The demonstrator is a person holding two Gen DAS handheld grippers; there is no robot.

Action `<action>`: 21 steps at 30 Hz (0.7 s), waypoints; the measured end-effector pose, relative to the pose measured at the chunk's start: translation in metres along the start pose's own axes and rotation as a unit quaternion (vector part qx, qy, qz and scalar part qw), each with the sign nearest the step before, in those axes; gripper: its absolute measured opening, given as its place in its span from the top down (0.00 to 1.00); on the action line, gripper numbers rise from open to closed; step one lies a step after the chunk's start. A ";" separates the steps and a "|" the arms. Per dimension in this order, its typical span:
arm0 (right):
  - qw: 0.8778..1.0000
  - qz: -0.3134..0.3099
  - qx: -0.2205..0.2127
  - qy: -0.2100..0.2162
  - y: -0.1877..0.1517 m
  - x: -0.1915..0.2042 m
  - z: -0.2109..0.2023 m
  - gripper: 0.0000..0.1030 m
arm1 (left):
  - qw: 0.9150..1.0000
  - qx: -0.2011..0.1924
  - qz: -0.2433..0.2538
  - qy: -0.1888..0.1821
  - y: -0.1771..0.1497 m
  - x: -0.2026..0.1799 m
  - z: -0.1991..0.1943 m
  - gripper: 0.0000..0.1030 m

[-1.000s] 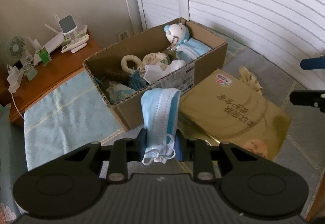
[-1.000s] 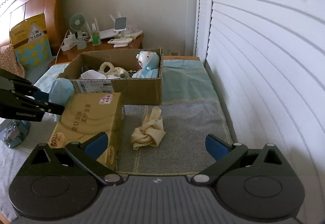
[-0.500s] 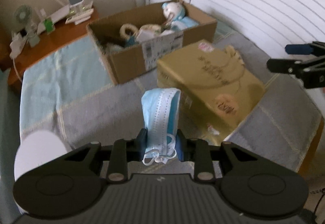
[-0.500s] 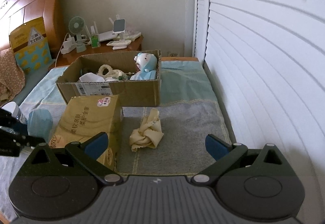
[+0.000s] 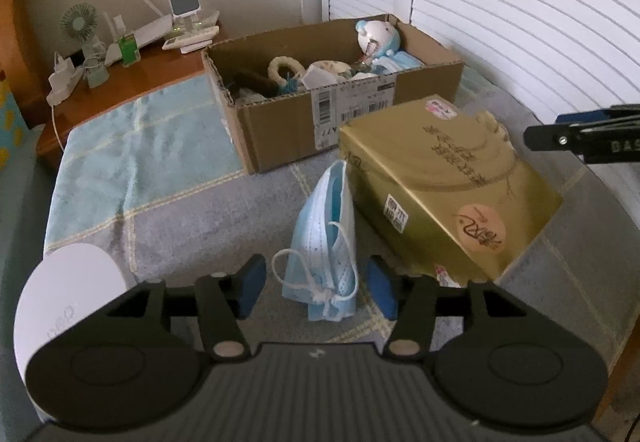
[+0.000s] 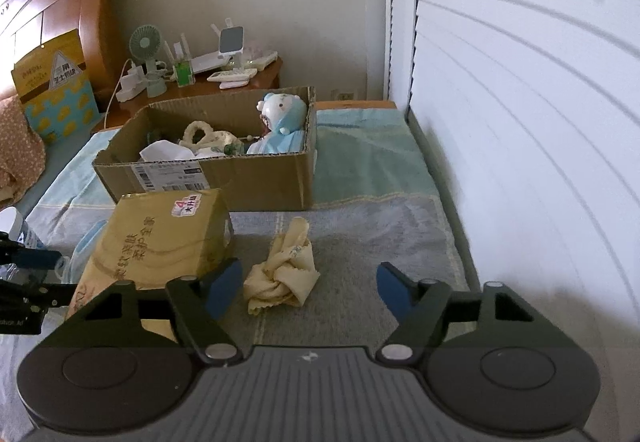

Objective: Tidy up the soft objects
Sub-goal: 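Grasp the cream cloth with the right tool while the left tool holds the mask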

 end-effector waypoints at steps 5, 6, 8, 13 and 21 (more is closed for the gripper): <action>1.000 -0.001 0.015 0.011 0.001 0.001 0.020 0.31 | 1.000 -0.008 -0.005 -0.003 0.001 0.001 0.001 0.34; 1.000 -0.001 0.018 0.016 0.002 0.002 0.024 0.32 | 1.000 -0.008 -0.005 -0.002 0.001 0.001 0.001 0.34; 1.000 -0.001 0.024 0.020 0.002 0.003 0.033 0.35 | 1.000 -0.005 -0.005 -0.004 -0.001 0.001 0.004 0.34; 0.999 0.005 0.035 0.040 0.000 0.007 0.049 0.47 | 1.000 -0.004 -0.004 -0.007 -0.001 0.002 0.006 0.35; 0.998 0.012 0.032 0.046 0.000 0.008 0.050 0.77 | 1.000 -0.003 -0.002 -0.016 0.002 0.001 0.009 0.38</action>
Point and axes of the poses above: each gripper's, at about its wrist camera, not at the fingertips, and z roughly the way its jaws point, x to its left, y to its top, the point moved 9 cm from there along z, roughly the way its jaws point, and after that the axes turned 6 degrees about -z, right-handed, at the moved point
